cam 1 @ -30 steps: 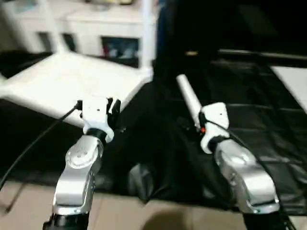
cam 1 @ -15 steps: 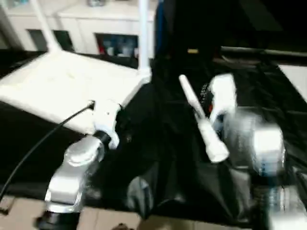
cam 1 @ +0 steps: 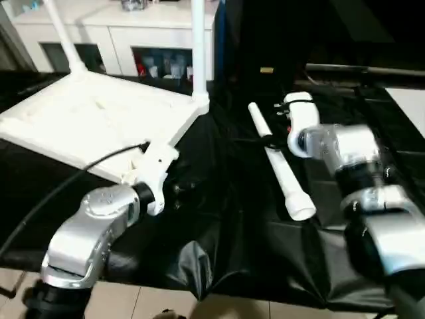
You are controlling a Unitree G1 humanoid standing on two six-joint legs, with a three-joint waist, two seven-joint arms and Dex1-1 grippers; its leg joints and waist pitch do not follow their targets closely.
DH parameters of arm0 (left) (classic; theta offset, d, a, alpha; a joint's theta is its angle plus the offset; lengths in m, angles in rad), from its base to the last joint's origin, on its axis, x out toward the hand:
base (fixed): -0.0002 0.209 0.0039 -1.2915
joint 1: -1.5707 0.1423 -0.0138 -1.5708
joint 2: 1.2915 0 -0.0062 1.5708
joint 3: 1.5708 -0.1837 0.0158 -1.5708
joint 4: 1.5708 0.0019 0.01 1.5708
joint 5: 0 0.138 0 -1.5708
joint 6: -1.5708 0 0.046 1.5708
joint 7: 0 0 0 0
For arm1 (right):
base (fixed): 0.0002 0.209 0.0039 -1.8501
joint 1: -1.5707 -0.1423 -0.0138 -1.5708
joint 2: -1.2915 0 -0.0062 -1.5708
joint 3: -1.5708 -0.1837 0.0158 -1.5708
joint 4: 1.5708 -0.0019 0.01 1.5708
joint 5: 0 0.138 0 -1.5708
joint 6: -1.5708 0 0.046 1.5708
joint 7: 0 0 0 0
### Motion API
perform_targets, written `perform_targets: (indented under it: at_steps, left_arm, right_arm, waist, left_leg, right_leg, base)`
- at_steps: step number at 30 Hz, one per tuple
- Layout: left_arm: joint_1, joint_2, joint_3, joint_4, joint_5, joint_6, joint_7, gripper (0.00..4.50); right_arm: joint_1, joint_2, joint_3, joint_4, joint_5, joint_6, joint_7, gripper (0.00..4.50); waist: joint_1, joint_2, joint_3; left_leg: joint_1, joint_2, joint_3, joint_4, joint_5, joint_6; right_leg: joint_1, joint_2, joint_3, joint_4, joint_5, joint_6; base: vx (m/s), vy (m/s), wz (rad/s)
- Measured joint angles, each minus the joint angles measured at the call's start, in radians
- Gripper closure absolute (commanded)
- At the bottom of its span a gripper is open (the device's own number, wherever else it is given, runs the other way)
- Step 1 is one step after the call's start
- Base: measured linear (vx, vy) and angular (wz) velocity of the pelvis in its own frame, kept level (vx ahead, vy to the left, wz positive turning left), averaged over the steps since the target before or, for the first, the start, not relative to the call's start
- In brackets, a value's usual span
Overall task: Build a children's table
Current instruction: Pick table leg
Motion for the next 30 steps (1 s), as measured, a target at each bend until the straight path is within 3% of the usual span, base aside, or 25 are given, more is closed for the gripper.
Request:
perform_targets:
  at_steps: [2, 8, 9, 22, 30]
  left_arm:
    - [-0.002, 0.014, -0.017, -0.022, -0.010, 0.013, -0.019, 1.49]
    - [-0.002, 0.024, -0.038, -0.047, -0.015, 0.038, -0.032, 1.10]
    - [-0.002, 0.028, -0.039, -0.053, -0.017, 0.039, -0.033, 1.04]
    - [-0.008, 0.045, -0.059, -0.064, -0.037, 0.059, -0.048, 0.97]
    - [-0.025, 0.042, -0.083, -0.067, -0.044, 0.060, -0.051, 0.97]
  right_arm:
    - [-0.021, -0.010, 0.012, 0.073, -0.014, -0.016, 0.041, 0.00]
    - [-0.021, -0.020, 0.069, 0.174, -0.038, -0.022, 0.183, 0.00]
    - [-0.025, -0.023, 0.071, 0.191, -0.040, -0.024, 0.197, 0.28]
    - [-0.033, -0.078, 0.180, 0.275, -0.141, -0.048, 0.421, 1.29]
    - [-0.012, -0.087, 0.188, 0.285, -0.158, -0.056, 0.488, 1.90]
  waist:
    - [0.004, 0.000, 0.000]
    - [0.008, -0.002, 0.001]
    - [0.008, -0.002, 0.001]
    - [0.008, -0.002, 0.001]
    - [0.009, -0.002, 0.001]
  left_leg:
    - [-0.007, 0.002, 0.003, 0.000, 0.002, 0.003]
    - [-0.009, 0.006, 0.011, 0.001, 0.002, 0.005]
    - [-0.008, 0.006, 0.012, 0.001, 0.003, 0.005]
    - [-0.008, 0.007, 0.014, 0.001, 0.003, 0.006]
    - [-0.008, 0.007, 0.014, 0.002, 0.003, 0.006]
  right_leg:
    - [-0.006, 0.000, -0.001, 0.000, 0.000, 0.000]
    - [-0.008, -0.001, 0.000, 0.000, 0.000, 0.000]
    - [-0.008, -0.001, 0.000, 0.001, 0.000, 0.000]
    - [-0.008, -0.002, -0.001, 0.001, 0.001, 0.000]
    - [-0.007, -0.002, -0.001, 0.002, 0.001, -0.001]
  base:
    - [0.000, 0.000, 0.00]
    - [0.000, 0.000, 0.00]
    - [0.000, 0.000, 0.00]
    - [0.000, 0.000, 0.00]
    - [0.000, 0.000, 0.00]
